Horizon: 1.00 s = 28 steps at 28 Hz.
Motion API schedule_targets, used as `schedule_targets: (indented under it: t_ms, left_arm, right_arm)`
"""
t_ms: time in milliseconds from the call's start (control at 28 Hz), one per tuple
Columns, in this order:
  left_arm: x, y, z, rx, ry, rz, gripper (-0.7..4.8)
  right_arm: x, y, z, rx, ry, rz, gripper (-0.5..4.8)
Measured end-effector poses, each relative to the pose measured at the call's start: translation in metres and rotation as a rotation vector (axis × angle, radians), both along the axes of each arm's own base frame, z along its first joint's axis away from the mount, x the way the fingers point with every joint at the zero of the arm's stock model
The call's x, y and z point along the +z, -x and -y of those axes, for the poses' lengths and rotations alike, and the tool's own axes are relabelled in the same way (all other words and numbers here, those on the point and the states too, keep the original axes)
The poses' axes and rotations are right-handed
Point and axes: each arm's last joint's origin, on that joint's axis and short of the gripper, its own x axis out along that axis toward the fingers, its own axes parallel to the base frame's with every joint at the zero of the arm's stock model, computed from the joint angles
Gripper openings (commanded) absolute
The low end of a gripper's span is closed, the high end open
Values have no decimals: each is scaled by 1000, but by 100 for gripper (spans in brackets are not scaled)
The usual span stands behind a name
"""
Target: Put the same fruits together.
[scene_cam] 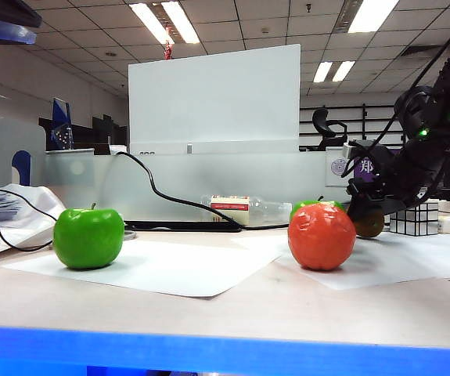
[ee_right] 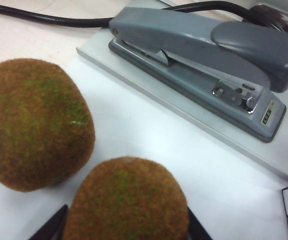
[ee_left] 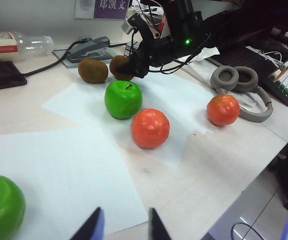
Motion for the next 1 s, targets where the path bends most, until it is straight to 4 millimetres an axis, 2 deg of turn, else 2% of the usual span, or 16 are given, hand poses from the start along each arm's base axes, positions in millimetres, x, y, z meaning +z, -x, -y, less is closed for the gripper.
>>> schedule_targets:
  t_ms: [36,71,464,607,750,857,1000]
  left_arm:
    - [0,0,0,0,-1,2,125]
    - [0,0,0,0,-2,3,125]
    - [0,0,0,16,-9,6,125]
    - [0,0,0,17,-10,6,125]
    - [0,0,0,16,-12,9,125]
    - [0,0,0,16,-12,9,125]
    - [0,0,0,16,-12,10,126]
  right_arm:
    - [0,0,0,1,1,1,450]
    - [0,0,0,0,2,2,479]
    - [1,-1,0,-17,14,10,479]
    - [9,0,1,-24,8,39,479]
    - [46,-1,0,-31,-4,125,479]
    - [74,10,0,-31,-16,155,479]
    - [95,28,-2,11,-96,78,479]
